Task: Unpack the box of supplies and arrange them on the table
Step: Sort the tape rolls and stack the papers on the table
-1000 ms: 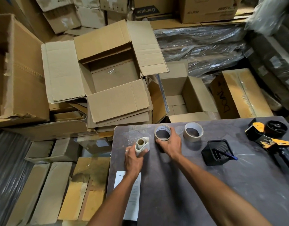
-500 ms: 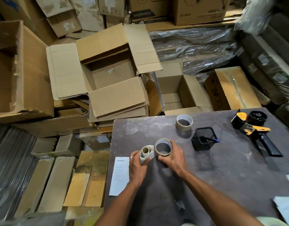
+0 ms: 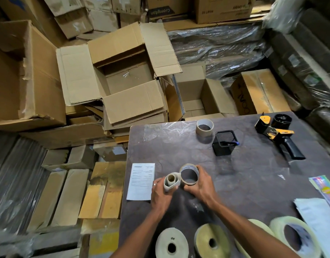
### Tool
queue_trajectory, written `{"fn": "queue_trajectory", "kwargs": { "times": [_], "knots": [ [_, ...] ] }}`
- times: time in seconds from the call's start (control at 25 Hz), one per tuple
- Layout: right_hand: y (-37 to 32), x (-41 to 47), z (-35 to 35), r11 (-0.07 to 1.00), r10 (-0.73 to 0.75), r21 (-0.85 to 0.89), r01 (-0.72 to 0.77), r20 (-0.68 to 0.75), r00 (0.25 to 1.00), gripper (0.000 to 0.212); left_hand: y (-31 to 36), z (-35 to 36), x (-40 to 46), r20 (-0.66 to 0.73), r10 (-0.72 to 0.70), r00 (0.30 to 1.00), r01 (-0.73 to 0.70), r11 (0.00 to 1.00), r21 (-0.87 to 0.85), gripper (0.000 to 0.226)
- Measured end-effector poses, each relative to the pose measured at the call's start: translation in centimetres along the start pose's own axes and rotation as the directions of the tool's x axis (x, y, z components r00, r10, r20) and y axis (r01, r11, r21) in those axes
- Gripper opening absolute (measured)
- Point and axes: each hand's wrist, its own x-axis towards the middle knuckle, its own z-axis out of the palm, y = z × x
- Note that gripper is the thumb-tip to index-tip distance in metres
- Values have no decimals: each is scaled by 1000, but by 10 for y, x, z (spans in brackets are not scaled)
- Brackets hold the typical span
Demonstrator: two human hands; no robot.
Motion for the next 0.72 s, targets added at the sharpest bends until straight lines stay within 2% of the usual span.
{"fn": "queue_trajectory", "kwargs": {
  "times": [0.36,0.52,0.64,0.72],
  "knots": [
    [14,-31,-10,1000,-14,22,13,39,999,67,-1,-2,-26,30,80,996,-80,997,1,34],
    [14,-30,-13,1000,-3,6,3,58,998,71,2,-5,-27,46,88,995,-89,995,32,59],
    [18,-31,-14,998,65,-29,-61,138,988,103,1,-11,-33,58,86,995,-87,996,3,82],
    [21,-31,-19,989,129,52,-139,165,978,110,-8,-17,-32,67,39,997,-37,999,-28,99]
  ]
}}
